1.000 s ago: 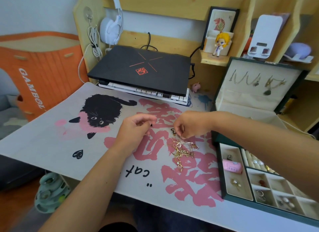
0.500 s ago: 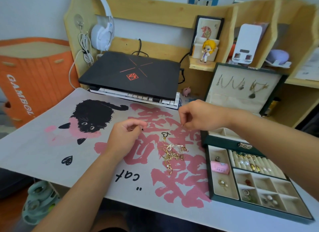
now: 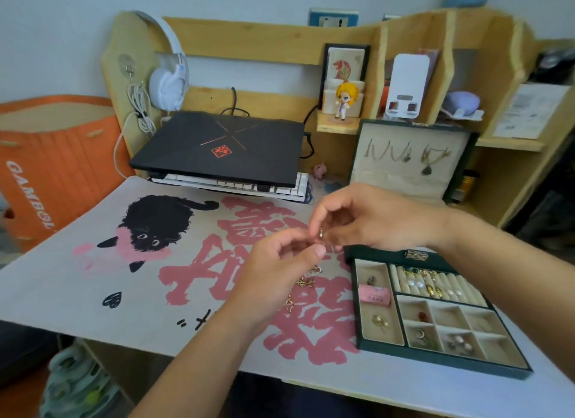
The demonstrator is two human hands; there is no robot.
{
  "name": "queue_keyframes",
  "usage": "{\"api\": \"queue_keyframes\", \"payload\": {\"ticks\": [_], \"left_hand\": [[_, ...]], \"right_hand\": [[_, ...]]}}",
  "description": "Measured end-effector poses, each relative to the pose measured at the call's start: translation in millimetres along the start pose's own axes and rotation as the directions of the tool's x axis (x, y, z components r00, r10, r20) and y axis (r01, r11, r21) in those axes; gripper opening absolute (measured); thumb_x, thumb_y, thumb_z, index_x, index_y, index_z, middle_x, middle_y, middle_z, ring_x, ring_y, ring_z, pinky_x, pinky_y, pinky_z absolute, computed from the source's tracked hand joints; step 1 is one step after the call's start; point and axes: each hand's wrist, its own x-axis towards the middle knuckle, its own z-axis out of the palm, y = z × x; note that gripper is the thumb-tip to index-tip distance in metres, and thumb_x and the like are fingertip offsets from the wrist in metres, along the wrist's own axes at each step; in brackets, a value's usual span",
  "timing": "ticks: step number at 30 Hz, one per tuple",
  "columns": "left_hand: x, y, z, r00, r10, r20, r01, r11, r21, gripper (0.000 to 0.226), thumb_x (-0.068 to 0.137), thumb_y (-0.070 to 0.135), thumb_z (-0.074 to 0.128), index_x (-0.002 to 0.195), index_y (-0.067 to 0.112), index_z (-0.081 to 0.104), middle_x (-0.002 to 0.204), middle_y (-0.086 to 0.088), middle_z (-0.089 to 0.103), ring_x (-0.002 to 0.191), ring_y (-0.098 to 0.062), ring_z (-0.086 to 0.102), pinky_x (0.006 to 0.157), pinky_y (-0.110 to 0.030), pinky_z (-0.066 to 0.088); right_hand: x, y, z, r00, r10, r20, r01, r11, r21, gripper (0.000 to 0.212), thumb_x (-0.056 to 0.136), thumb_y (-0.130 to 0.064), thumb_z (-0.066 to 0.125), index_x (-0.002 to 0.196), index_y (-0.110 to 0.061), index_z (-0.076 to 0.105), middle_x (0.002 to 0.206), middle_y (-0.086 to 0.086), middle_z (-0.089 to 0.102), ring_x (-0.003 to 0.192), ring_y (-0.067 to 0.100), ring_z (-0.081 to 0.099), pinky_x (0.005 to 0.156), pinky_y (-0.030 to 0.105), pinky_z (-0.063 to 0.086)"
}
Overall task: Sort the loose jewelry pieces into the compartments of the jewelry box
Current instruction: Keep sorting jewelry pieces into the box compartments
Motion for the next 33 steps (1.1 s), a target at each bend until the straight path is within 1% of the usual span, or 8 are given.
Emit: {"api": "queue_keyframes", "payload": {"ticks": [3, 6, 9, 15, 21, 24, 28, 33], "left_hand": [[-7, 3, 9, 0.999, -0.017, 0.041, 0.017, 1.0, 0.0, 0.013, 0.093, 0.015, 0.073, 0.101, 0.024, 0.076, 0.093, 0.009, 0.079, 0.091, -0.007, 0.074, 0.088, -0.028, 0.06], [-9, 2, 20, 1.0, -0.023, -0.002, 0.023, 1.0, 0.005, 0.012, 0.093, 0.015, 0.073, 0.095, 0.026, 0.078, 0.088, 0.003, 0.079, 0.086, -0.012, 0.073, 0.09, -0.037, 0.06], [-13, 5, 30, 0.998, -0.025, -0.055, 0.024, 0.999, -0.024, 0.014, 0.093, 0.013, 0.072, 0.093, 0.025, 0.079, 0.086, 0.003, 0.079, 0.084, -0.01, 0.072, 0.086, -0.032, 0.058], [-24, 11, 46, 0.991, 0.025, -0.135, -0.023, 1.0, 0.018, 0.017, 0.094, 0.016, 0.072, 0.1, 0.031, 0.079, 0.093, 0.012, 0.079, 0.089, -0.001, 0.073, 0.083, -0.024, 0.055], [-28, 17, 61, 0.992, 0.027, -0.124, -0.038, 0.995, -0.088, 0.03, 0.097, 0.008, 0.066, 0.1, 0.034, 0.081, 0.104, 0.012, 0.08, 0.105, -0.006, 0.073, 0.099, -0.03, 0.052], [-27, 21, 66, 0.993, 0.081, -0.09, -0.083, 0.996, -0.022, 0.034, 0.095, 0.003, 0.067, 0.096, 0.034, 0.08, 0.099, 0.015, 0.08, 0.1, -0.001, 0.073, 0.09, -0.019, 0.054], [-24, 21, 72, 0.993, 0.103, -0.059, -0.102, 0.995, 0.016, 0.03, 0.091, -0.003, 0.07, 0.099, 0.025, 0.079, 0.089, 0.003, 0.08, 0.085, -0.008, 0.075, 0.078, -0.017, 0.057], [-27, 16, 79, 0.997, 0.075, -0.014, -0.075, 0.997, 0.002, 0.026, 0.091, -0.004, 0.07, 0.101, 0.019, 0.076, 0.084, 0.0, 0.08, 0.078, -0.012, 0.077, 0.07, -0.016, 0.056]], "right_hand": [[-17, 0, 0, 0.999, 0.02, -0.034, -0.019, 0.999, 0.042, 0.02, 0.091, 0.003, 0.066, 0.1, -0.012, 0.075, 0.083, 0.016, 0.071, 0.073, 0.03, 0.065, 0.078, 0.054, 0.053], [-31, 1, -1, 0.997, 0.048, -0.066, -0.045, 0.997, 0.056, 0.018, 0.091, 0.002, 0.067, 0.101, -0.01, 0.075, 0.085, 0.012, 0.073, 0.075, 0.022, 0.067, 0.078, 0.047, 0.056], [-44, 6, 0, 0.988, 0.098, -0.116, -0.089, 0.993, 0.078, 0.018, 0.092, 0.001, 0.066, 0.101, -0.011, 0.075, 0.086, 0.02, 0.072, 0.075, 0.023, 0.067, 0.075, 0.041, 0.054], [-68, 10, 14, 0.949, 0.178, -0.262, -0.132, 0.974, 0.183, 0.009, 0.093, -0.01, 0.068, 0.092, -0.016, 0.075, 0.078, 0.018, 0.072, 0.068, 0.017, 0.065, 0.071, 0.035, 0.053], [-84, 14, 41, 0.868, 0.372, -0.33, -0.21, 0.876, 0.435, 0.012, 0.092, -0.001, 0.065, 0.098, -0.01, 0.069, 0.071, 0.009, 0.066, 0.061, 0.016, 0.064, 0.063, 0.027, 0.056], [-93, 14, 50, 0.838, 0.432, -0.335, -0.2, 0.813, 0.547, 0.013, 0.092, 0.001, 0.064, 0.099, -0.009, 0.069, 0.076, 0.012, 0.065, 0.064, 0.019, 0.067, 0.065, 0.028, 0.06], [-103, 15, 56, 0.801, 0.348, -0.487, -0.133, 0.897, 0.422, 0.01, 0.091, -0.006, 0.069, 0.1, -0.011, 0.071, 0.091, 0.012, 0.073, 0.084, 0.027, 0.071, 0.075, 0.036, 0.061], [-117, 22, 71, 0.734, 0.266, -0.625, -0.019, 0.928, 0.373, 0.012, 0.088, -0.006, 0.074, 0.097, -0.015, 0.075, 0.085, 0.0, 0.075, 0.08, 0.013, 0.072, 0.068, 0.021, 0.057]]}}
